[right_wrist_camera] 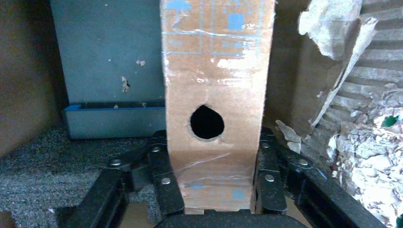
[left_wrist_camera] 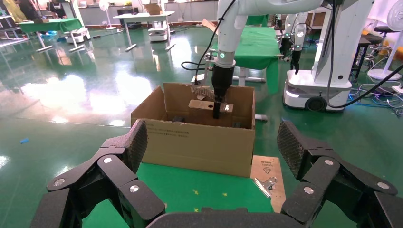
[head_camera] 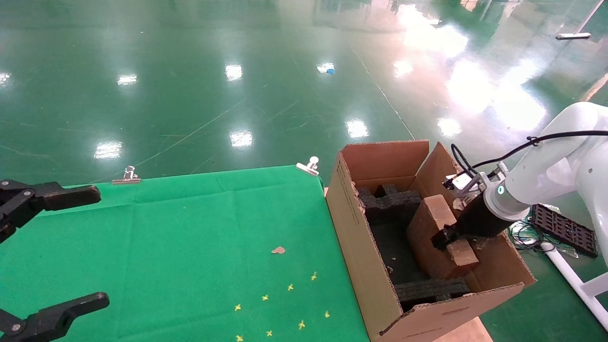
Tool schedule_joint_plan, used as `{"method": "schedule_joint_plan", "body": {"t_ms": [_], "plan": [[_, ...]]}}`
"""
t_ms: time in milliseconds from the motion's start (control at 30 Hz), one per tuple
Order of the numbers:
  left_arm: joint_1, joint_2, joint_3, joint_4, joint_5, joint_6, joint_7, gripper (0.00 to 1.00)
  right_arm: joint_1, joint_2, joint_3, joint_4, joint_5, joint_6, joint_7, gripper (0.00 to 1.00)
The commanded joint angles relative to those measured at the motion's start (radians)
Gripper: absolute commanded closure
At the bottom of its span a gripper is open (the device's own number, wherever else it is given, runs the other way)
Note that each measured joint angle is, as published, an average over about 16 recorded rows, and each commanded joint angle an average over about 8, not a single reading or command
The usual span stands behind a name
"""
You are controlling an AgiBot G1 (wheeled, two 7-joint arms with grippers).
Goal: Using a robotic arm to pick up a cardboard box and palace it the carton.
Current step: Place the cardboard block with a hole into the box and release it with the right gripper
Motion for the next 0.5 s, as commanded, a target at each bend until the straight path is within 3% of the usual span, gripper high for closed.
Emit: {"method": "schedule_joint_plan", "body": {"t_ms": [33, 500], "plan": [[0.0, 0.0, 0.0, 0.0, 0.0, 0.0, 0.0, 0.0, 0.001, -0.002, 0.0, -0.004, 0.0, -0.001, -0.003, 0.0], [0.0, 0.0, 0.001, 0.0, -0.001, 0.0, 0.0, 0.0, 0.051, -0.009, -0.001, -0.014, -0.002, -0.016, -0.022, 0.0]]}}
